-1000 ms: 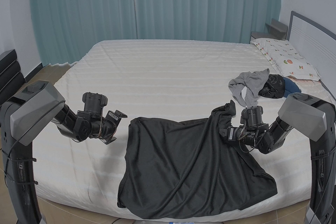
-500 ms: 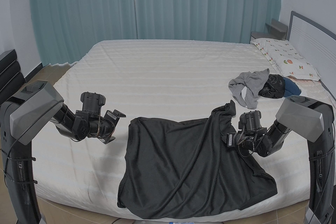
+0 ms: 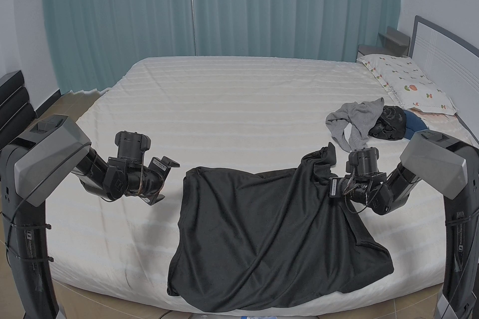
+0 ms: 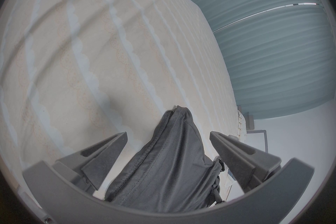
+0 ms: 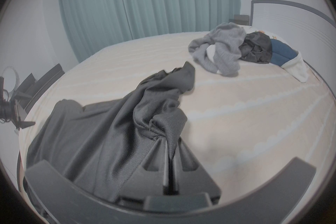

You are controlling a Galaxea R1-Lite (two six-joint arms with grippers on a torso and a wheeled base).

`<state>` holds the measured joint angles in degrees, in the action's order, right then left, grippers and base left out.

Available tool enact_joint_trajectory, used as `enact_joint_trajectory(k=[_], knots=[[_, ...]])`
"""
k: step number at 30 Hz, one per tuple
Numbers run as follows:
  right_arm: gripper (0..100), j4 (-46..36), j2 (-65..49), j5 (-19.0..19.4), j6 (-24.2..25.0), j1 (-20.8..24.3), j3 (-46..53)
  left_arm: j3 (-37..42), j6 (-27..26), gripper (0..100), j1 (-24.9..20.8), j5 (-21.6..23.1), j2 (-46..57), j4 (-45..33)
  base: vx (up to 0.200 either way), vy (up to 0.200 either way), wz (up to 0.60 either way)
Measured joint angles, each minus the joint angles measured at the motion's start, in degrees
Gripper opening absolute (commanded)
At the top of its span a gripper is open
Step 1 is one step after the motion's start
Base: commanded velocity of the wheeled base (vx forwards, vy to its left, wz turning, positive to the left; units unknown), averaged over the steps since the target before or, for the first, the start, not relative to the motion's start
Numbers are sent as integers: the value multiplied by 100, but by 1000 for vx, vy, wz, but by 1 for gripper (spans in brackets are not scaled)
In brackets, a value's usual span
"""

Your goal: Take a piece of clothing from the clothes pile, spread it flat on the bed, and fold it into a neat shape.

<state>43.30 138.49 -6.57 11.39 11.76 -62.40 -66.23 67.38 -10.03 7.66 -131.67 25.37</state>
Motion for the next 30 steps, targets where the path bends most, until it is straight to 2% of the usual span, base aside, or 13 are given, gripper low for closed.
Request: enact_joint_trajectory(k=[4, 10, 11, 15, 19, 24, 30], knots=[[0, 7, -111, 63, 104, -234, 66, -6, -16, 100, 1, -5, 0, 5, 0, 0, 0], [0, -2, -128, 157, 517, -372, 108, -116, -45, 100, -7, -11, -30, 6, 0, 0, 0], [100, -2, -127, 193, 539, -378, 113, -168, -49, 100, -11, -13, -50, 5, 0, 0, 0], [100, -2, -116, 272, 572, -394, 135, -438, -93, 100, -40, -41, -166, -57, 0, 0, 0], [100, 2, -111, 305, 649, -372, 155, -761, -410, 100, -71, -77, -336, -194, 0, 0, 0], [100, -26, -146, 313, 1165, -333, 119, -1257, -667, 100, -176, -330, -669, -380, 0, 0, 0], [100, -13, -243, 316, 1376, -323, 113, -1947, -886, 100, -295, -492, -1080, -649, 0, 0, 0]])
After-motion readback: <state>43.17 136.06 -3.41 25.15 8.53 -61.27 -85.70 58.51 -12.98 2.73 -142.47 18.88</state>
